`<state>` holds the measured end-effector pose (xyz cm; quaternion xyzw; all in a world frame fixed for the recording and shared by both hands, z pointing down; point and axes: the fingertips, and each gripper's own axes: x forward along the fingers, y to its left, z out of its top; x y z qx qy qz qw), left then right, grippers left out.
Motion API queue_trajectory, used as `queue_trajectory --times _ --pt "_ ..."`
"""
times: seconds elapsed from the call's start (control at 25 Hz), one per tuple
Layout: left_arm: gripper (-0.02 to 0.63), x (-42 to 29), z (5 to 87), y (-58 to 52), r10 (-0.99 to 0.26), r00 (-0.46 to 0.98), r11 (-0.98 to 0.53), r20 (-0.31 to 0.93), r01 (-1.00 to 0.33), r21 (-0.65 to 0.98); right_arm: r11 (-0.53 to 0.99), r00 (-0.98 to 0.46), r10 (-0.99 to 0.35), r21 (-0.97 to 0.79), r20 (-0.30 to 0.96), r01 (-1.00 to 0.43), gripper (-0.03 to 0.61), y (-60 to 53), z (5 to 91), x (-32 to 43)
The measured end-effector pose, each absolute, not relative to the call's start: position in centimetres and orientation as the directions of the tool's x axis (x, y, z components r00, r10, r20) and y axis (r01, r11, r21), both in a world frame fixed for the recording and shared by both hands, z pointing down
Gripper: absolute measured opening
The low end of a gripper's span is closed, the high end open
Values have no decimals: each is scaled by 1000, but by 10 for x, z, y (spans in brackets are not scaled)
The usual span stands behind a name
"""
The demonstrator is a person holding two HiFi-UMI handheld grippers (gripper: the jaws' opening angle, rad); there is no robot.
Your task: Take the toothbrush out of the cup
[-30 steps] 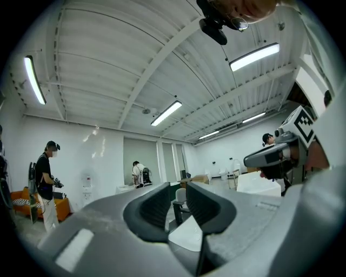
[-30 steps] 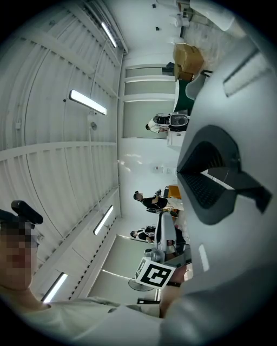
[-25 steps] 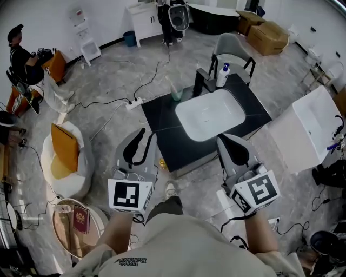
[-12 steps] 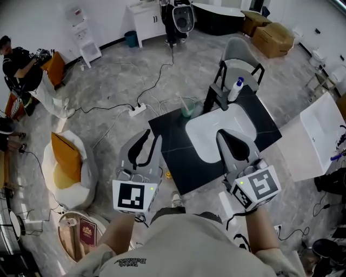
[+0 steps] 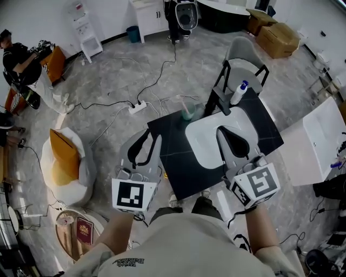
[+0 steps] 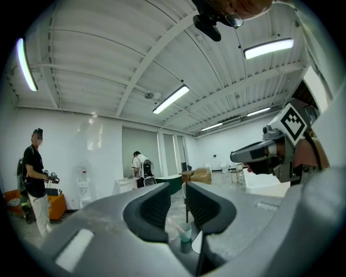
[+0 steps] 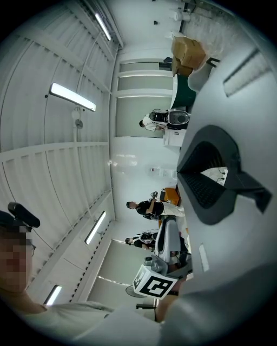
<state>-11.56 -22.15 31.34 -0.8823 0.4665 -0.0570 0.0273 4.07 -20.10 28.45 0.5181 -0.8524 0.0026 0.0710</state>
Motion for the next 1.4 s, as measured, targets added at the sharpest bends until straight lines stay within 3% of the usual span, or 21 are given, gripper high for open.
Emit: queue_trajectory --times 0.72,1.04,1.4 --pt "98 -53 325 -262 -909 401 -413 115 -903 -116 618 -612 -780 9 134 -786 3 -259 302 108" --pt "100 -21 330 -308 -890 436 -454 132 -877 -161 616 -610 -782 15 125 -787 3 -300 301 124" --pt "126 -14 372 -377 -863 465 -487 196 -870 -78 597 -589 -789 -8 177 -802 3 -361 335 117"
